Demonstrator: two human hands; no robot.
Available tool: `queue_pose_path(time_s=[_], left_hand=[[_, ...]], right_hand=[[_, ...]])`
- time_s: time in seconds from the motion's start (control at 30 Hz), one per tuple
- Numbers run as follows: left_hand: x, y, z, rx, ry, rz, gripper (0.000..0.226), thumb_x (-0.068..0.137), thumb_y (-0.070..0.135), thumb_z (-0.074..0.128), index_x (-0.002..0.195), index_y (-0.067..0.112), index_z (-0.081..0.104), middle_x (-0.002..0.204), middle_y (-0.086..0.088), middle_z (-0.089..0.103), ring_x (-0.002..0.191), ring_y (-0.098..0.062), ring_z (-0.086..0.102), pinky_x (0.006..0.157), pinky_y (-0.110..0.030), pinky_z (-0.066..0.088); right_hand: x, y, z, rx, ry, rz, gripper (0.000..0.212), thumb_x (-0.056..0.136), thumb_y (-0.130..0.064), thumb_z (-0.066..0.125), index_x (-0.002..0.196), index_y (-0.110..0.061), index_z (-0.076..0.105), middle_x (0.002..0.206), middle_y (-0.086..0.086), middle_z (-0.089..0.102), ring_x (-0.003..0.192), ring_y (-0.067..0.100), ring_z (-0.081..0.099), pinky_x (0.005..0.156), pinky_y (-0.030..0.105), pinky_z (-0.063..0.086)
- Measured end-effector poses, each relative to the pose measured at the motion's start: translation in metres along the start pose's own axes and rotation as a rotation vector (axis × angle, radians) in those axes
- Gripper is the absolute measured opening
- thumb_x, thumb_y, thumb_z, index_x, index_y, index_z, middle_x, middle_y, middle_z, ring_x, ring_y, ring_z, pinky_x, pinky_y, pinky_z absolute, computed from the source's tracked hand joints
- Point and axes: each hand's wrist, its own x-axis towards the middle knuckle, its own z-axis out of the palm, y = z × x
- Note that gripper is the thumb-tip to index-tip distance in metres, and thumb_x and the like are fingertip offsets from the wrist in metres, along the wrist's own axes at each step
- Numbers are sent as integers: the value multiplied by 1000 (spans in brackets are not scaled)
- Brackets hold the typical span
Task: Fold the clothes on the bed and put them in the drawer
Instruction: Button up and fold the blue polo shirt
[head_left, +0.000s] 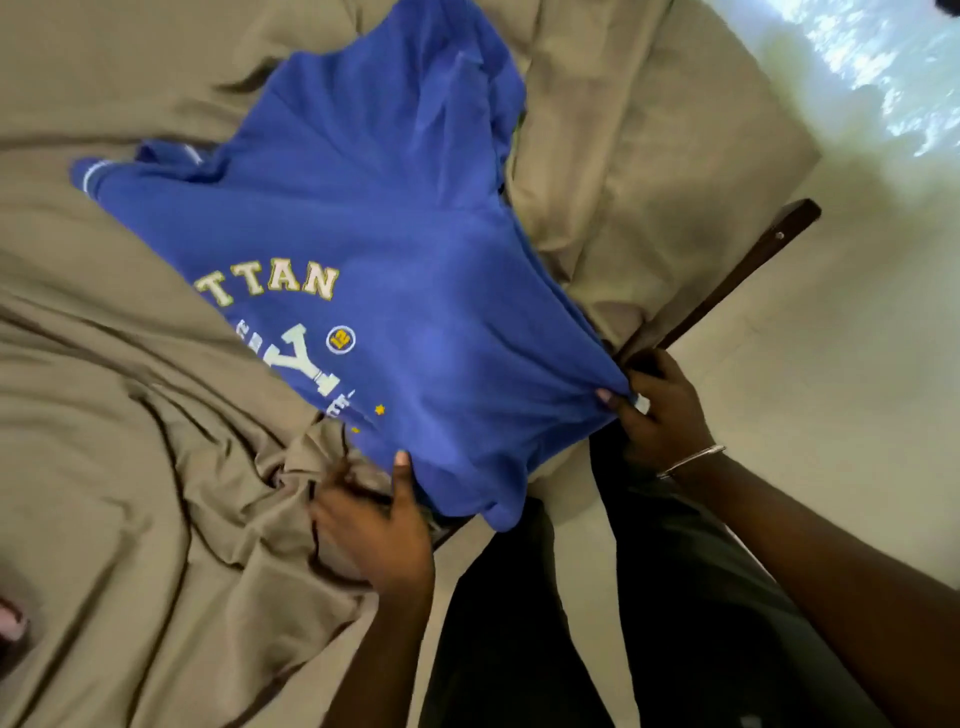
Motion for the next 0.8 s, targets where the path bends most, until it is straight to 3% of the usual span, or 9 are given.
queue_pose_path(time_s=[0.07, 0.13, 0.23, 0.3, 0.43, 0.5, 0.57, 0.67, 0.8], left_hand=[[-12, -4, -6, -74, -55, -25, 46, 87, 44, 62, 97, -1, 66, 86, -10, 63, 84, -22, 55, 81, -12, 39], [-15, 2, -7, -201, -78, -97, 28, 91, 29, 66, 92, 2, 68, 83, -6, 65, 77, -10, 58, 76, -5, 37], [-18, 2, -13, -327, 69, -257, 9, 95, 11, 64, 93, 6, 70, 73, 5, 64, 66, 7, 57, 67, -4, 40], [-25, 3, -14, -490, 109, -385, 12, 97, 13, 61, 88, 15, 68, 66, 12, 63, 61, 5, 55, 64, -11, 44], [-34, -3, -14, -711, 79, -449, 22, 102, 7, 50, 85, 18, 58, 70, 10, 58, 61, 6, 50, 60, -12, 44], [-35, 1, -18, -738, -11, -422, 22, 104, 10, 47, 85, 18, 54, 70, 13, 53, 62, 5, 46, 61, -14, 42], [-32, -6, -18, -739, -177, -346, 7, 96, 24, 60, 94, 18, 60, 79, 10, 61, 72, -3, 54, 68, -22, 47], [-24, -15, -16, -575, -384, -218, 27, 80, 35, 78, 93, 15, 65, 86, 6, 70, 79, -12, 65, 72, -28, 53], [-26, -14, -15, -691, -114, -329, 18, 97, 15, 61, 80, 21, 60, 69, 12, 61, 65, -1, 52, 63, -25, 48]], right_hand=[[-4, 0, 3, -20, -27, -18, 42, 90, -45, 54, 90, -9, 75, 103, 7, 58, 91, 24, 55, 76, 23, 45], [-4, -2, -4, 3, -67, -9, 46, 92, -45, 52, 90, -6, 76, 100, 6, 59, 88, 26, 57, 74, 23, 47], [-5, -4, -13, -1, -104, -51, 48, 97, -41, 47, 101, -1, 73, 102, 6, 61, 91, 25, 60, 80, 21, 47], [-6, -4, -23, 13, -92, -76, 62, 99, -53, 42, 100, 3, 70, 94, 8, 63, 85, 22, 59, 76, 16, 46], [-9, -5, -31, 21, -174, -48, 86, 89, -76, 33, 99, 3, 68, 81, 14, 68, 72, 26, 60, 67, 9, 41], [-8, -6, -33, 45, -215, -49, 87, 86, -78, 37, 105, 2, 66, 84, 14, 68, 73, 25, 61, 70, 16, 46], [-9, -10, -33, 27, -257, -63, 79, 84, -74, 48, 113, -2, 64, 90, 12, 71, 78, 26, 66, 74, 32, 52], [-16, -15, -35, 65, -276, -18, 53, 75, -65, 66, 97, -17, 64, 84, -8, 69, 75, -6, 63, 68, 14, 48], [-19, -9, -39, 140, -232, 84, 35, 80, -44, 65, 91, -11, 59, 74, -13, 62, 67, 0, 55, 62, 20, 43]])
